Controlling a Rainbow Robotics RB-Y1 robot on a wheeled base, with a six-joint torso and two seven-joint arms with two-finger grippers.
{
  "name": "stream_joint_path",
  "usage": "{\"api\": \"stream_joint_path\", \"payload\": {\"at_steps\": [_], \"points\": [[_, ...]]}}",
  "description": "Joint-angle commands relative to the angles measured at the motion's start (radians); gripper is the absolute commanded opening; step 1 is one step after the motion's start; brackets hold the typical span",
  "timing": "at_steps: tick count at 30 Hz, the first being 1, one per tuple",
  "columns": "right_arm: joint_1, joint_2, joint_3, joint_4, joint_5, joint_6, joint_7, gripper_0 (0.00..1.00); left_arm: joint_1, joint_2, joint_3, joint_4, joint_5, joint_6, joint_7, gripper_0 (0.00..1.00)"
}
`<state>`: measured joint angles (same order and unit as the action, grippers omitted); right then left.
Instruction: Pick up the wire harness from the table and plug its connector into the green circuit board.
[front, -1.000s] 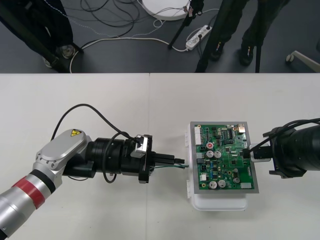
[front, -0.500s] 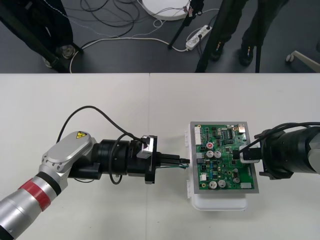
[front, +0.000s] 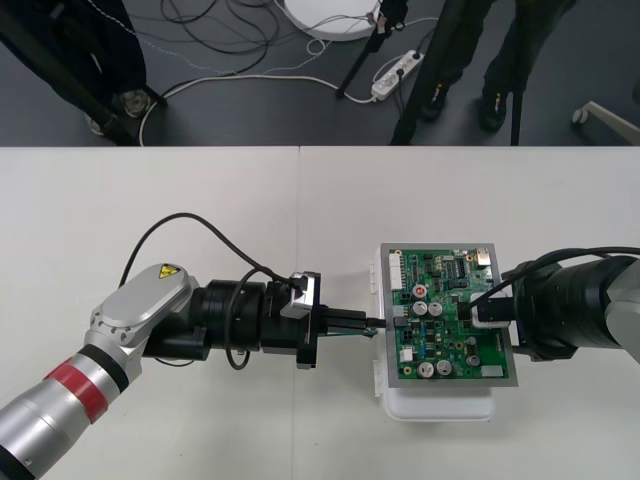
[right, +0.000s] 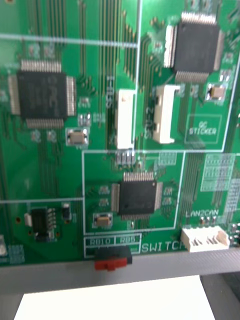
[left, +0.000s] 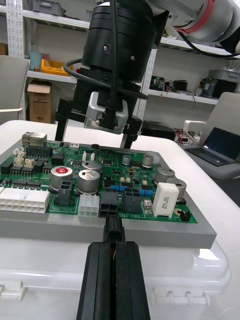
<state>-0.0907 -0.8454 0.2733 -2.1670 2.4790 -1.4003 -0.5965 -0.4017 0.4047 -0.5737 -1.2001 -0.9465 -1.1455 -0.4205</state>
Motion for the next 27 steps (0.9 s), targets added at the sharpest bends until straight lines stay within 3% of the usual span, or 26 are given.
{"api": "stream_joint_path", "payload": {"at_steps": [1, 27], "points": [[-0.026, 0.014, 0.018, -0.007, 0.000, -0.005, -0.035, 1.00, 0.018, -0.033, -0.002, -0.010, -0.008, 0.035, -0.080, 0.00], [-0.067, 0.017, 0.053, -0.005, -0.011, -0.094, -0.085, 1.00, 0.007, -0.050, -0.002, -0.010, -0.015, 0.035, -0.089, 0.00]]}}
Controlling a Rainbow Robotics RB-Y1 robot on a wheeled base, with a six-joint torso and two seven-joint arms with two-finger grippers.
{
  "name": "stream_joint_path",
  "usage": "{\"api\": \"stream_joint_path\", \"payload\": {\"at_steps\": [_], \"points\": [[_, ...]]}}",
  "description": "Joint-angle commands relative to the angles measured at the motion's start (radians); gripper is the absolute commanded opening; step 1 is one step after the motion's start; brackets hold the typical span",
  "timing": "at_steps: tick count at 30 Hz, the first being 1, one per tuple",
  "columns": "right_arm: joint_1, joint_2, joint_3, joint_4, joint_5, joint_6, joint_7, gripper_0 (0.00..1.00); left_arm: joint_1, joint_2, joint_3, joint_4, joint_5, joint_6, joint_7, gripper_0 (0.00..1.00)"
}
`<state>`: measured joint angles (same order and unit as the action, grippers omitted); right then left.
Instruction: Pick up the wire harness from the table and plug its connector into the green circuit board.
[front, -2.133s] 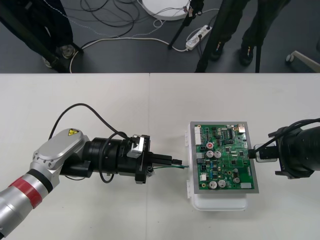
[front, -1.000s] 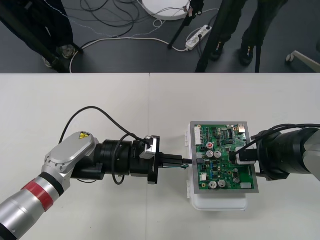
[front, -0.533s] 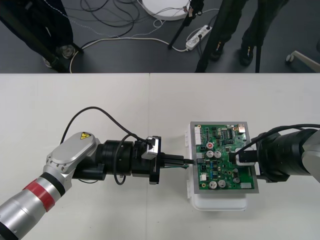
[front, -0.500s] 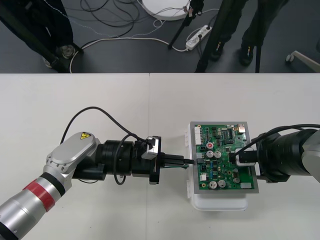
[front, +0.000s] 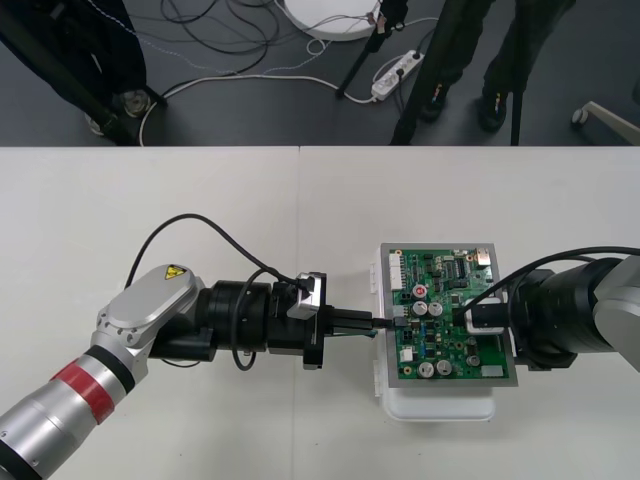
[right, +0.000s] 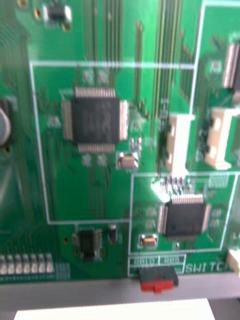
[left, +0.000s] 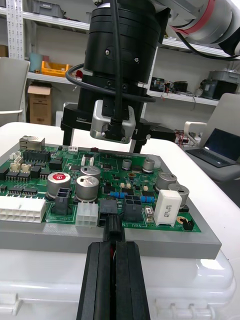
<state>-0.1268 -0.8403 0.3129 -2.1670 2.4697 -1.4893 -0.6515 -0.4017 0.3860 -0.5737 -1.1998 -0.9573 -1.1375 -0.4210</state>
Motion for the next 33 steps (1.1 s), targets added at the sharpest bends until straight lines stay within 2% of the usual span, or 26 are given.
{"api": "stream_joint_path", "payload": {"at_steps": [1, 33], "points": [[-0.031, 0.010, 0.014, -0.007, -0.003, -0.006, -0.030, 1.00, 0.007, -0.032, -0.002, -0.011, -0.005, 0.028, -0.088, 0.00], [-0.053, 0.026, 0.017, -0.007, -0.028, -0.005, -0.030, 1.00, 0.001, -0.053, -0.009, -0.011, -0.017, 0.055, -0.097, 0.00]]}}
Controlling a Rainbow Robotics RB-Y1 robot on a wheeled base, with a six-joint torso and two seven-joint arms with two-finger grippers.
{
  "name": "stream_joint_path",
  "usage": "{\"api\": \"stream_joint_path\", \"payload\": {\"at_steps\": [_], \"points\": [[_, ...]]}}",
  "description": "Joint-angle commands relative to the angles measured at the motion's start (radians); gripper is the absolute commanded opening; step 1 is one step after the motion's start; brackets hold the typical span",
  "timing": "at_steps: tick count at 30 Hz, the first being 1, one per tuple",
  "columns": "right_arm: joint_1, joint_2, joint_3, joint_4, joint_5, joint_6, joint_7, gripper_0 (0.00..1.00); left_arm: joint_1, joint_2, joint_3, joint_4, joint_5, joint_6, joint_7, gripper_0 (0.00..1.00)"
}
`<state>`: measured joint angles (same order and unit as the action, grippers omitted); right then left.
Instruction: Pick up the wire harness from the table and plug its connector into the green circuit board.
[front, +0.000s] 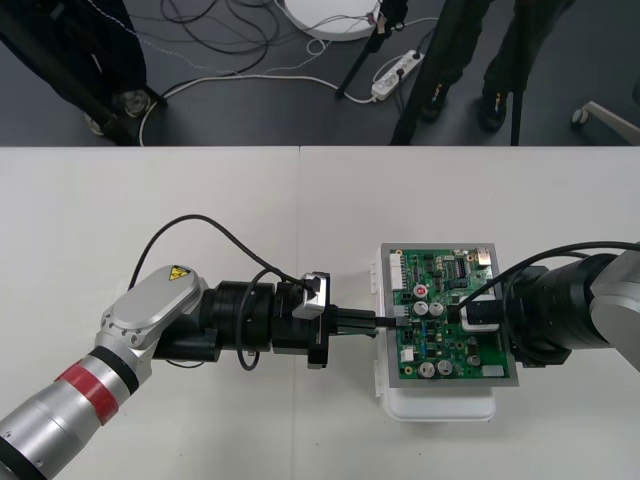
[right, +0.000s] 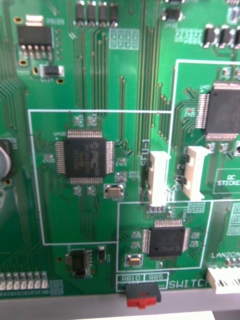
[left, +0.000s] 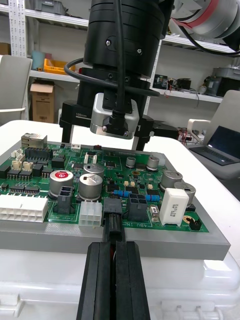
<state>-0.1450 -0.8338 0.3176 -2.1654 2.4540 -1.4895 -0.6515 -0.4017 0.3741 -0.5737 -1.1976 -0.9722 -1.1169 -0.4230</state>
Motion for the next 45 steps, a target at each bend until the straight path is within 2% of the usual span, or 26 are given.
{"api": "stream_joint_path", "payload": {"at_steps": [1, 26, 45], "points": [[-0.034, 0.022, 0.012, -0.008, -0.012, -0.005, -0.031, 1.00, 0.000, -0.041, -0.011, -0.013, 0.001, 0.034, -0.095, 0.00], [-0.039, 0.038, 0.012, -0.008, -0.023, -0.005, -0.046, 1.00, 0.001, -0.044, -0.037, -0.013, 0.038, 0.034, -0.105, 0.00], [-0.039, 0.038, 0.011, -0.008, -0.018, -0.005, -0.054, 1.00, 0.001, -0.092, -0.035, -0.013, 0.012, 0.095, -0.105, 0.00]]}}
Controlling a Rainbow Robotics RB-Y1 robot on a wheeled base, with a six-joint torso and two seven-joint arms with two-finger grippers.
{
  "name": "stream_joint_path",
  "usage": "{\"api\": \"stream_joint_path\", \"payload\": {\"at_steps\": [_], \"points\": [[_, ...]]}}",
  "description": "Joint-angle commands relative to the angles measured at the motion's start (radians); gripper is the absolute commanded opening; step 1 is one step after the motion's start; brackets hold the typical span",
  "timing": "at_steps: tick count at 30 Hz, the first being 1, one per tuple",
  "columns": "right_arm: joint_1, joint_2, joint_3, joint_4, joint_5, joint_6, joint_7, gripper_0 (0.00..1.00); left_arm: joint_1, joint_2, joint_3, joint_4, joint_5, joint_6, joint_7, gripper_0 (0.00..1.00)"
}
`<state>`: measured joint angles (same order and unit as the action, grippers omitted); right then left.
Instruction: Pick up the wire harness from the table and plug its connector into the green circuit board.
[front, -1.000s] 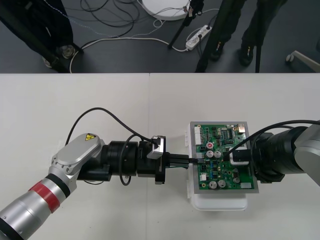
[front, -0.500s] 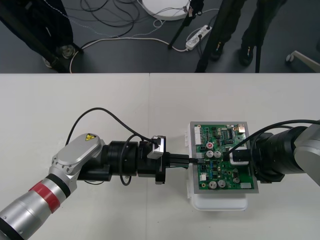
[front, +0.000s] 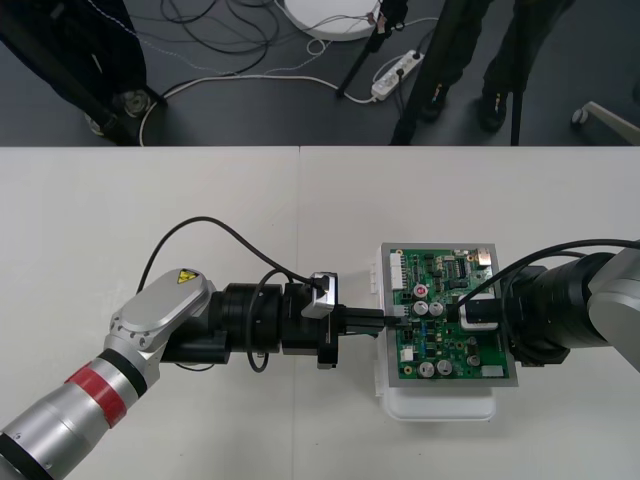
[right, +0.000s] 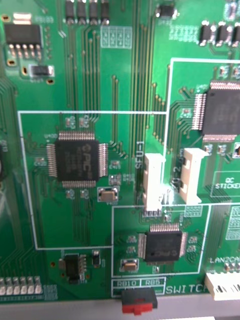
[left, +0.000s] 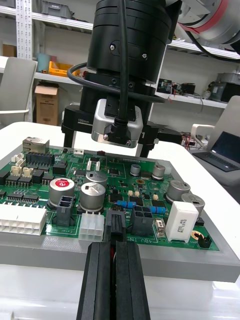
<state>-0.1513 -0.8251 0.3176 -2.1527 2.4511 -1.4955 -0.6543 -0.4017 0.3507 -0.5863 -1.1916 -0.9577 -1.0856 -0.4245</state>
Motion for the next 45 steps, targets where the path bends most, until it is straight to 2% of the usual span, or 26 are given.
{"api": "stream_joint_path", "payload": {"at_steps": [1, 15, 17, 18, 19, 30, 39, 45], "points": [[-0.033, 0.029, 0.011, -0.021, -0.014, 0.001, -0.051, 1.00, 0.001, -0.067, -0.023, -0.020, -0.004, 0.067, -0.103, 0.00], [-0.033, 0.026, 0.011, -0.016, -0.009, 0.000, -0.051, 1.00, 0.001, -0.052, -0.023, -0.019, -0.003, 0.067, -0.105, 0.00], [-0.033, 0.018, 0.011, -0.010, -0.010, 0.001, -0.048, 1.00, 0.001, -0.048, -0.023, -0.019, -0.003, 0.067, -0.105, 0.03], [-0.033, 0.012, 0.011, -0.004, -0.012, 0.001, -0.047, 1.00, 0.001, -0.047, -0.023, -0.019, -0.001, 0.067, -0.105, 0.60], [-0.033, 0.004, 0.009, 0.000, -0.014, 0.001, -0.045, 1.00, 0.001, -0.044, -0.023, -0.019, 0.002, 0.067, -0.106, 1.00], [-0.011, -0.121, -0.009, 0.040, -0.050, 0.044, -0.039, 1.00, 0.000, -0.025, -0.021, -0.022, 0.047, 0.067, -0.126, 1.00], [0.173, -0.284, -0.153, 0.042, -0.208, 0.239, -0.008, 1.00, 0.001, 0.064, -0.020, -0.062, 0.059, 0.069, -0.126, 1.00], [0.263, -0.338, -0.284, 0.042, -0.330, 0.268, 0.022, 1.00, 0.018, 0.117, -0.020, -0.091, 0.071, 0.069, -0.119, 1.00]]}}
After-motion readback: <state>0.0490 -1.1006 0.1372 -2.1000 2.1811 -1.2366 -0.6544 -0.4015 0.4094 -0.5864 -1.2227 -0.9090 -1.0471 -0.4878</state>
